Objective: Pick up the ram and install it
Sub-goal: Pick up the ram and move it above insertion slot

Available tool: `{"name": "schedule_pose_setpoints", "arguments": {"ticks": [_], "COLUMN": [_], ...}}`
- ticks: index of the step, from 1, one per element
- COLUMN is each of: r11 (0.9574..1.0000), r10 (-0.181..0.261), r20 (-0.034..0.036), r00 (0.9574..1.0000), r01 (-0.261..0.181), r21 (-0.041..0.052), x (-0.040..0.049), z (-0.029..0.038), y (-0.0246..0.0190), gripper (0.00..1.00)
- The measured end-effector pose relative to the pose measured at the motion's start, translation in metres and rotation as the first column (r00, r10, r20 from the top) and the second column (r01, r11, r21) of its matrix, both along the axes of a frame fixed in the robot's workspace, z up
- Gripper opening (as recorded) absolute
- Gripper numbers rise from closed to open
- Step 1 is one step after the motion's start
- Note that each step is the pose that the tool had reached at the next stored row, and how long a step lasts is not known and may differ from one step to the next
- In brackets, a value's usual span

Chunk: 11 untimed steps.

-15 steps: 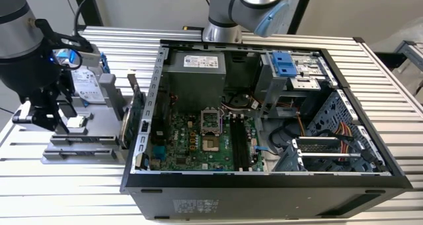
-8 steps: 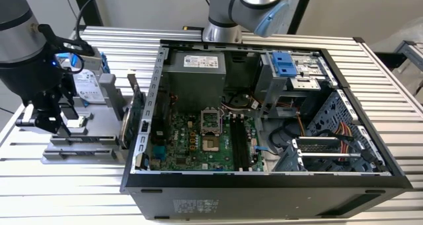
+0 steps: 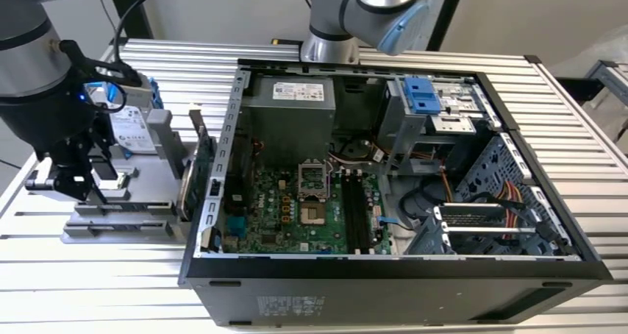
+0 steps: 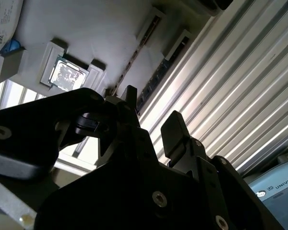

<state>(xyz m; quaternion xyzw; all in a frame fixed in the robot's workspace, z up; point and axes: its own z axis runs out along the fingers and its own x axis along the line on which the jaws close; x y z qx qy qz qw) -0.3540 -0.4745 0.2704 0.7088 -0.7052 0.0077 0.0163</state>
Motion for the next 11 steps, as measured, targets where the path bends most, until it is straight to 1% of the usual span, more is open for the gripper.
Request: {"name": "schedule_pose_setpoints", "arguments": {"ticks": [4,11], "r11": [1.0000,1.0000], "r10": [0.000,0.001], "r20": [0.0006,0.0006], "r00": [1.0000,1.0000], "r01": [0.000,-0.001], "r21": [-0.0046,-0.0063], "x": [0.0000,0.0000], "z": [-0.0038,-0.0110], "y": [0.0001,0.0001], "gripper": [1.00,1.00]}}
